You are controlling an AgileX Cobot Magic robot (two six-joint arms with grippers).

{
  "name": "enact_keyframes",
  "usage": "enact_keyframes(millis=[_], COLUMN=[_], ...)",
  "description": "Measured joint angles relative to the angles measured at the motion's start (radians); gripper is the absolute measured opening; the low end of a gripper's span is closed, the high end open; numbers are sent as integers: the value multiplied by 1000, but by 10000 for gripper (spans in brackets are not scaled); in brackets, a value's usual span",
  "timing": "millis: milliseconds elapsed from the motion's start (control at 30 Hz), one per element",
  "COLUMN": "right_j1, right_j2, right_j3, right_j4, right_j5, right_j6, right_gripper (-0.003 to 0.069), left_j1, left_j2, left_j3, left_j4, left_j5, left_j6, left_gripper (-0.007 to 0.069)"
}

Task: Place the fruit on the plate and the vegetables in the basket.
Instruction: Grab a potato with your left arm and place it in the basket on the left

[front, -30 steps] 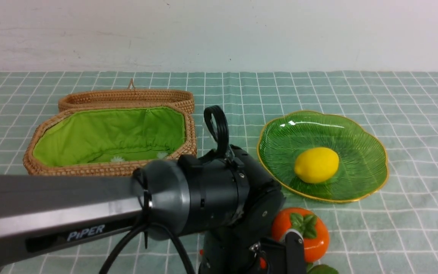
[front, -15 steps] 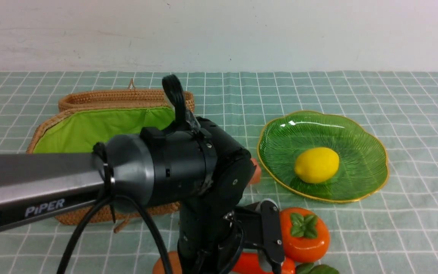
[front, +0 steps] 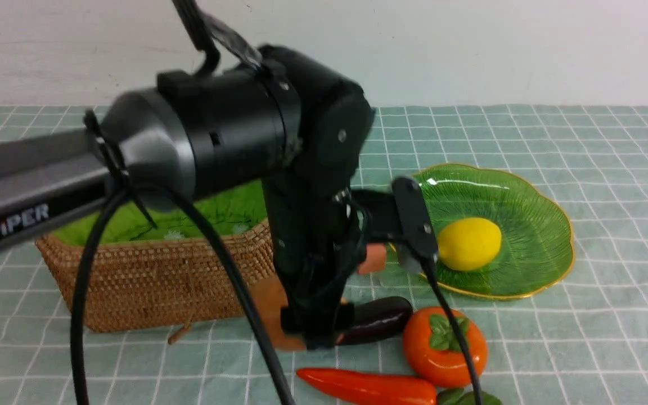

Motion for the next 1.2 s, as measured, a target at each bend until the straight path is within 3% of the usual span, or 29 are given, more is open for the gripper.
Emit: enact_keyframes(millis=[233,500,800,1200], right_j1=[0,0,0,0], right_j2=[0,0,0,0], right_j3=[0,0,0,0], right_j4=[0,0,0,0], right_j5=[0,0,0,0], right_j6=[0,0,0,0], right_gripper=[241,241,241,241], left_j1=[219,451,481,481], left_j2=[-2,13,108,158], left_j3=[-156,-165,-165,-165], left_j4=[11,6,-30,-79], left_j5=[8,-18,-159,-181], left_j6=[-32,-83,-155,-181], left_gripper=[575,575,575,580])
